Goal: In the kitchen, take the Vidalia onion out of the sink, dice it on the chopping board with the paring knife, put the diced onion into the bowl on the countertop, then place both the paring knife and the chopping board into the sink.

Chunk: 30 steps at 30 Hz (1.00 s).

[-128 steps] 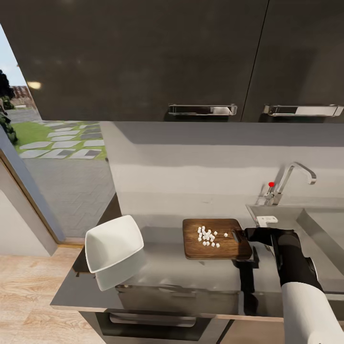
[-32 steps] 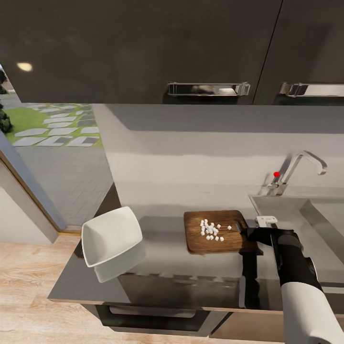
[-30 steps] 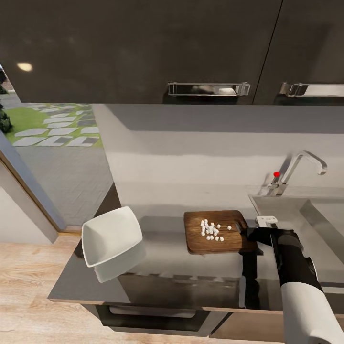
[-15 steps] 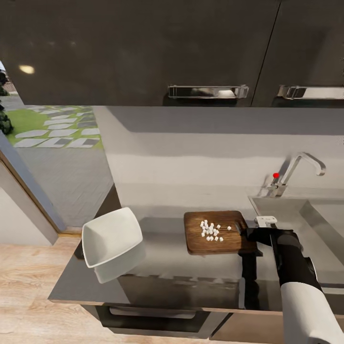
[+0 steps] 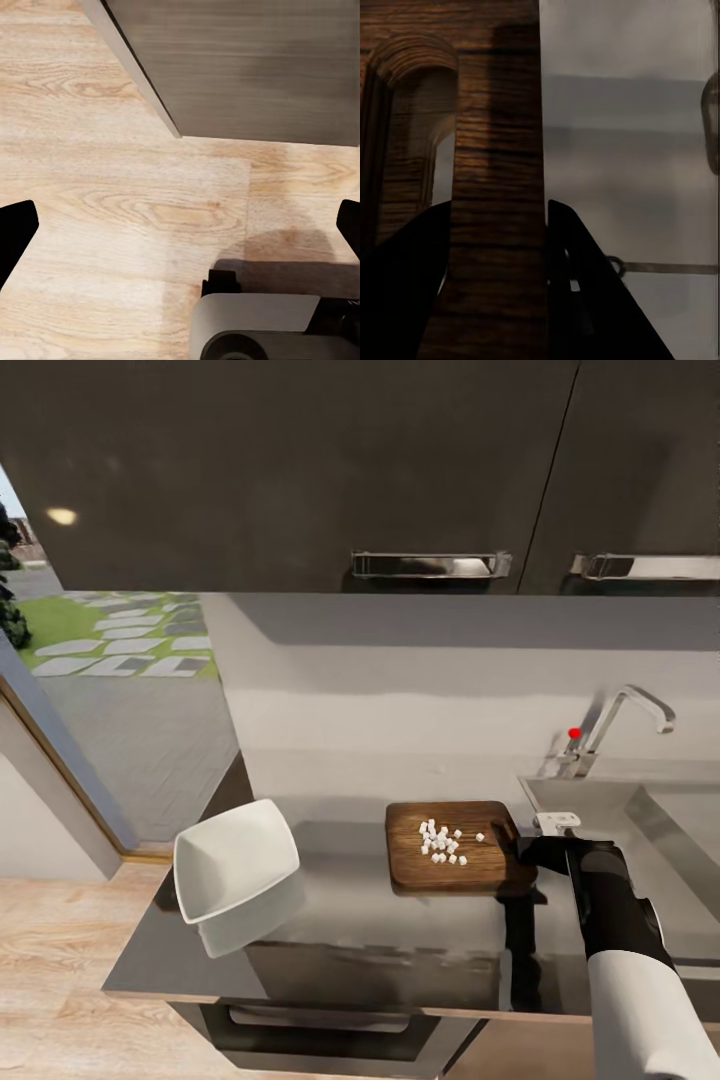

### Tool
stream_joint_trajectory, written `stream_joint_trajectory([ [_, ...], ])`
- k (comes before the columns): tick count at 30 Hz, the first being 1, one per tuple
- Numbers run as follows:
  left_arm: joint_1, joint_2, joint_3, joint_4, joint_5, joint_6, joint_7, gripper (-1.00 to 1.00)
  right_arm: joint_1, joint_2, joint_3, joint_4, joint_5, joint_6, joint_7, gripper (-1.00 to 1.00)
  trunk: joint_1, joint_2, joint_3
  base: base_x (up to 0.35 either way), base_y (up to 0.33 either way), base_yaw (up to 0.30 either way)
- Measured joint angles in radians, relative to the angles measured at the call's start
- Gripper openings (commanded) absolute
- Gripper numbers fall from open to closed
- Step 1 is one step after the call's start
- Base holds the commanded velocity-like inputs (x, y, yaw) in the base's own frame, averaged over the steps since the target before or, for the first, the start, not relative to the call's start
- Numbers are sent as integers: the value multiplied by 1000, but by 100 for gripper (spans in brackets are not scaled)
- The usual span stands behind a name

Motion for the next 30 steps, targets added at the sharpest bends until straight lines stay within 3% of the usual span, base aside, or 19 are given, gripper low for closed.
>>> stream_joint_trajectory([
  [30,0,0,1,0,0,0,0,100,0,0,0,0,1,0,-2,-100,0,0,47,0,0,0],
])
